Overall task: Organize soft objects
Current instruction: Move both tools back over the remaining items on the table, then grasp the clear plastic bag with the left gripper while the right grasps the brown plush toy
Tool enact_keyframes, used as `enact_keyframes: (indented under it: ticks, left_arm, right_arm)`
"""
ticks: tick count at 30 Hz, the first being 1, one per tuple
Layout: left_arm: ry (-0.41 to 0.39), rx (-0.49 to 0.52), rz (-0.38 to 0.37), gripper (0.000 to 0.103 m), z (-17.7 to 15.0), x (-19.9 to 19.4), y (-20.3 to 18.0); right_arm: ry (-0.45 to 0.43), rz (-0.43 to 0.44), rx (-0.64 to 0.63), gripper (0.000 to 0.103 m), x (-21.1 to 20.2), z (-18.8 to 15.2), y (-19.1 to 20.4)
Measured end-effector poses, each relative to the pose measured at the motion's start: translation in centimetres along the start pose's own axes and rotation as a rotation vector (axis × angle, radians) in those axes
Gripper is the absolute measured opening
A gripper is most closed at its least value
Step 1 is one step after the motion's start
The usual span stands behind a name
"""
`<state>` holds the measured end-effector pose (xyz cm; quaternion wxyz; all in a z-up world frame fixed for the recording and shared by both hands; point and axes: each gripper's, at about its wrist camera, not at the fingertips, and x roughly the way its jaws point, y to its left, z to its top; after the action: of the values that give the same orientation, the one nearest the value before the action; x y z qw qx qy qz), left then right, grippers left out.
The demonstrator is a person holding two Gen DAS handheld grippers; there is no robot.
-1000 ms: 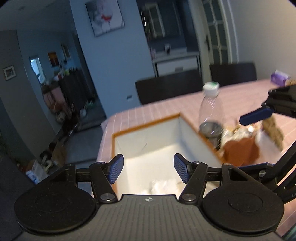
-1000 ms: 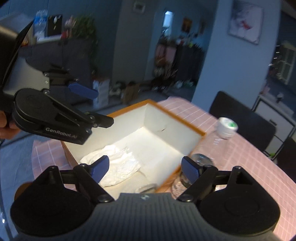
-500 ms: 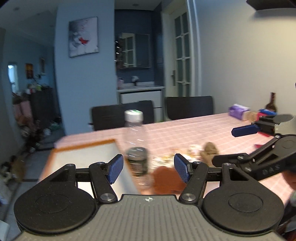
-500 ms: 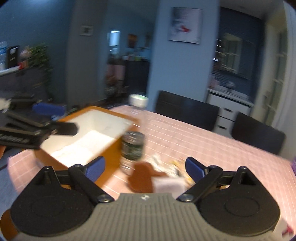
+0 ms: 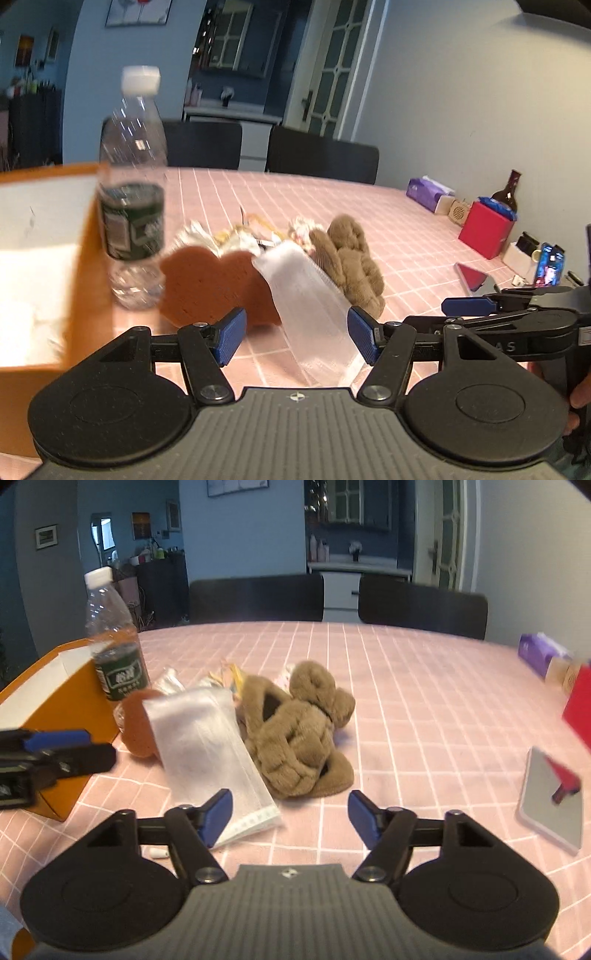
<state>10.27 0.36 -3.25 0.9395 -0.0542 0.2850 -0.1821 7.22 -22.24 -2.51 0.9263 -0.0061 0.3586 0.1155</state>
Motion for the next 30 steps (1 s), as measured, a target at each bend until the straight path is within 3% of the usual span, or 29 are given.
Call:
enact_keyframes:
  ticks: [6, 12, 22, 25, 28, 30]
  left_arm:
    - [0.042, -0.072, -0.015, 0.08, -0.6, 4.2, -0.3]
    - [0.056, -0.221, -0.056, 0.08, 0.0, 6.7, 0.9]
    - [0.111, -0.142, -0.054, 0.076, 0.0, 9.3, 0.0]
    - [0.123, -0.132, -0.048, 0.067, -0.1, 10.0, -0.1]
    - [0.141, -0.142, -0.059, 0.044, -0.4, 10.4, -0.2]
    - [0.146, -0.145, -0.061, 0.023, -0.5, 10.6, -0.3]
  right_arm:
    - [-0.001, -0.015, 0.037, 0.067, 2.4, 1.3, -1.3]
    - [-0.017, 0.041, 0.163, 0.08, 4.2, 2.9, -2.7]
    - [0.052, 0.093, 0.224, 0.084, 8.7, 3.8, -2.5]
    - [0.066, 0.116, 0.239, 0.082, 9.4, 3.6, -2.6]
    - [0.082, 0.159, 0.254, 0.066, 9.8, 3.3, -2.6]
    - [0.077, 0.141, 0.238, 0.055, 9.7, 3.0, -2.4]
